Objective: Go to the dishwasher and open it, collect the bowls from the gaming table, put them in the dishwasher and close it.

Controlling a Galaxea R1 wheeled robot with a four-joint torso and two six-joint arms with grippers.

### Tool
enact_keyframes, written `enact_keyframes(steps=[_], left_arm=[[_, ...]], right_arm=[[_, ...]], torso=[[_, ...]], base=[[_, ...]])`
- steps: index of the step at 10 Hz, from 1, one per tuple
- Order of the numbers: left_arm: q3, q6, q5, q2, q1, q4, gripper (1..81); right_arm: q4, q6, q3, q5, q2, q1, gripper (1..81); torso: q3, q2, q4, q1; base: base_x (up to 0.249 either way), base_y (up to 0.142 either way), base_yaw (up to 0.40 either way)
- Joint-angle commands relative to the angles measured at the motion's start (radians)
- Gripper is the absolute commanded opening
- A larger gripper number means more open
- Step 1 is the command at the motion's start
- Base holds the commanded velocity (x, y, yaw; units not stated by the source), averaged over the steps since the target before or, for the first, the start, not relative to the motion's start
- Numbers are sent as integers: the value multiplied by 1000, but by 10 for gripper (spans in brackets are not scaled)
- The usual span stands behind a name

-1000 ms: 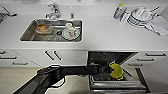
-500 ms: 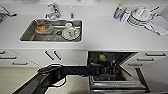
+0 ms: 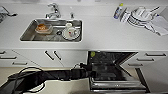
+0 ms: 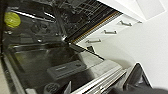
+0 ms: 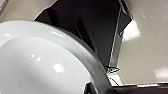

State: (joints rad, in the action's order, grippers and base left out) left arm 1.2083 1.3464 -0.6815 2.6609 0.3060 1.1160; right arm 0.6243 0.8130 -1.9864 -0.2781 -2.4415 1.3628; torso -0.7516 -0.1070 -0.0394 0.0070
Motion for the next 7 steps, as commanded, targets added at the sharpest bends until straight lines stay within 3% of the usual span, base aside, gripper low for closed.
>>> enact_keyframes(steps=[1, 2, 3, 4, 5, 6, 7], left_arm=[[-371, -221, -7, -410, 347, 19, 811], [-362, -262, -6, -429, 431, 37, 811], [-346, -271, -1, -438, 514, 71, 811], [-322, -271, 5, -438, 607, 141, 811], [-261, -265, 42, -421, 692, 266, 811], [-187, -250, 106, -409, 758, 318, 811], [-103, -247, 187, -400, 805, 317, 811]], right_arm=[[17, 50, 205, -16, 222, -71, 10], [17, 63, 248, -16, 267, -105, 10], [17, 75, 287, -15, 302, -136, 10], [17, 83, 325, -15, 335, -174, 10], [17, 89, 359, -16, 359, -210, 10], [17, 94, 385, -16, 376, -248, 10], [17, 107, 405, -15, 388, -280, 10]], torso=[[0, 0, 0, 0], [0, 0, 0, 0], [0, 0, 0, 0], [0, 0, 0, 0], [0, 0, 0, 0], [0, 0, 0, 0], [0, 0, 0, 0]], base=[[0, 0, 0], [0, 0, 0], [0, 0, 0], [0, 0, 0], [0, 0, 0], [0, 0, 0], [0, 0, 0]])
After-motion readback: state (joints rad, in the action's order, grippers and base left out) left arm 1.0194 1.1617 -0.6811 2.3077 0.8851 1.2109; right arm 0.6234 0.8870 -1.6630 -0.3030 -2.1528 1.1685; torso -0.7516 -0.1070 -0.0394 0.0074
